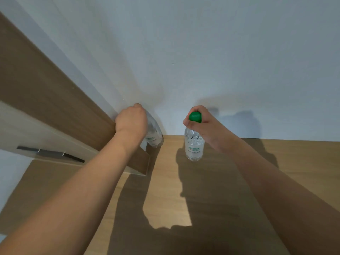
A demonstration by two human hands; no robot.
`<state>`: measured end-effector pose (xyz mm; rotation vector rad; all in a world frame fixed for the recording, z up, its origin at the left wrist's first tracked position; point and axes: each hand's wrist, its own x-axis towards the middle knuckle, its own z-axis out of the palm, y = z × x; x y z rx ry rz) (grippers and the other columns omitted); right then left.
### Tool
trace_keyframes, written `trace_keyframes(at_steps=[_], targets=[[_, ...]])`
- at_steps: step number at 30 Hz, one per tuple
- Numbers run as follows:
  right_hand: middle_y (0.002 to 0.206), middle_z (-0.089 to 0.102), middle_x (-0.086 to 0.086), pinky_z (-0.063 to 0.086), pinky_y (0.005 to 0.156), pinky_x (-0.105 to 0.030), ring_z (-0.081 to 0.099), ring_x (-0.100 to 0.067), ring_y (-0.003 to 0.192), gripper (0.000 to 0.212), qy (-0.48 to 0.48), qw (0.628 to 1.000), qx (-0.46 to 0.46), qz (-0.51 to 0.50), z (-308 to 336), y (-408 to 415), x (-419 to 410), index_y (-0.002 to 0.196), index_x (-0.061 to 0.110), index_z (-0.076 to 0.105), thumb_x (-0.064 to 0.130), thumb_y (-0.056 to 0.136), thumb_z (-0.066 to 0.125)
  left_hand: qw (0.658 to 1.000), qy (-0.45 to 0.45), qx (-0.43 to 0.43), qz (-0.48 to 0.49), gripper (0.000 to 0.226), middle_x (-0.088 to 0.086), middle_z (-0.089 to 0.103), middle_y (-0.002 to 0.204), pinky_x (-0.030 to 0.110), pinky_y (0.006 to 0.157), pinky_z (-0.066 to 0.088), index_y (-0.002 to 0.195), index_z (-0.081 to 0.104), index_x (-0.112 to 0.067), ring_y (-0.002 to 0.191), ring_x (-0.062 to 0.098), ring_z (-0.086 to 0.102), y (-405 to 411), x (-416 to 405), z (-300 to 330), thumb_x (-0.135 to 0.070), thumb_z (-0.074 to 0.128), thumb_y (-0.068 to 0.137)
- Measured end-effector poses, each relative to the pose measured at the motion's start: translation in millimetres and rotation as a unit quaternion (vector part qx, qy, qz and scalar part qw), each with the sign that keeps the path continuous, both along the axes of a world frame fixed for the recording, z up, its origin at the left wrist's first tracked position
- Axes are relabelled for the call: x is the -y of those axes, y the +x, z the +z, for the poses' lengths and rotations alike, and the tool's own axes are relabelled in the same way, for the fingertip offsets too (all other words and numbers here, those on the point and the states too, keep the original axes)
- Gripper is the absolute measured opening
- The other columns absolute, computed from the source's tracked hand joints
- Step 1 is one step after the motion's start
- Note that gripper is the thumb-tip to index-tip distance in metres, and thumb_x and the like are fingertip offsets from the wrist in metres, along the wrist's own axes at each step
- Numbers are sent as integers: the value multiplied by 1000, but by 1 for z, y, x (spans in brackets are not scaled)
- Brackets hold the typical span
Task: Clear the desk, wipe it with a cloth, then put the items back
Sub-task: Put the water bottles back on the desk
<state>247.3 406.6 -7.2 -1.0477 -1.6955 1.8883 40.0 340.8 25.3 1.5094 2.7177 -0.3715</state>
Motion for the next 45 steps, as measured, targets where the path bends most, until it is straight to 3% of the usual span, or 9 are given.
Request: trace_keyframes(at_steps=[4,9,13,22,25,28,30,40,45], targets=[[99,49,-6,39,64,-25,43,-17,78,26,44,998,25,38,0,-25,-1,121,20,44,30,100,56,992,98,31,-68,24,19,49,123,41,67,35,123,49,0,99,42,58,14,21,25,-5,49,99],[98,49,-8,36,54,-22,41,-16,70,23,45,996,37,61,-5,-64,-2,119,20,43,25,100,55,962,224,117,-109,27,13,56,120,36,68,36,125,57,-6,90,36,60,26,82,50,-15,46,102],[87,44,-3,31,40,-16,35,-10,56,19,63,994,52,77,-5,-95,0,119,18,44,20,102,51,952,223,171,-122,28,8,57,123,37,79,49,125,60,-7,97,29,62,21,118,51,-13,47,100],[93,51,-4,35,46,-19,39,-12,61,13,53,995,49,63,-17,-114,7,109,23,48,17,99,55,942,218,207,-148,19,0,48,130,42,77,52,99,54,-14,98,20,55,9,149,49,-17,36,93],[95,52,-1,42,57,-26,46,-14,69,14,99,991,78,50,-13,-110,7,109,25,50,16,99,53,944,207,208,-153,15,-6,44,134,43,77,53,100,54,-18,98,18,57,7,156,47,-16,39,96],[106,57,3,50,93,-36,56,-13,98,21,164,986,15,-35,1,-103,12,109,22,51,6,97,54,943,223,195,-149,14,-6,44,138,42,77,55,105,59,-17,100,18,60,8,160,44,-16,47,99],[109,58,7,45,105,-35,56,-10,108,27,200,977,-5,-76,16,-94,20,113,23,50,3,96,53,939,236,198,-154,19,-2,47,139,41,80,55,113,61,-14,105,20,59,11,162,41,-17,47,101],[147,49,-5,26,110,-22,43,-20,135,45,424,886,183,-28,58,-40,115,145,11,44,19,101,49,929,294,197,-112,38,9,46,145,42,99,49,136,51,-6,126,27,53,24,158,20,-22,47,102],[150,45,-6,26,115,-29,38,-21,140,48,406,879,239,-72,67,-20,163,146,10,42,19,100,50,926,305,182,-124,39,11,45,146,39,98,46,137,49,-4,124,29,53,23,163,16,-21,47,102]])
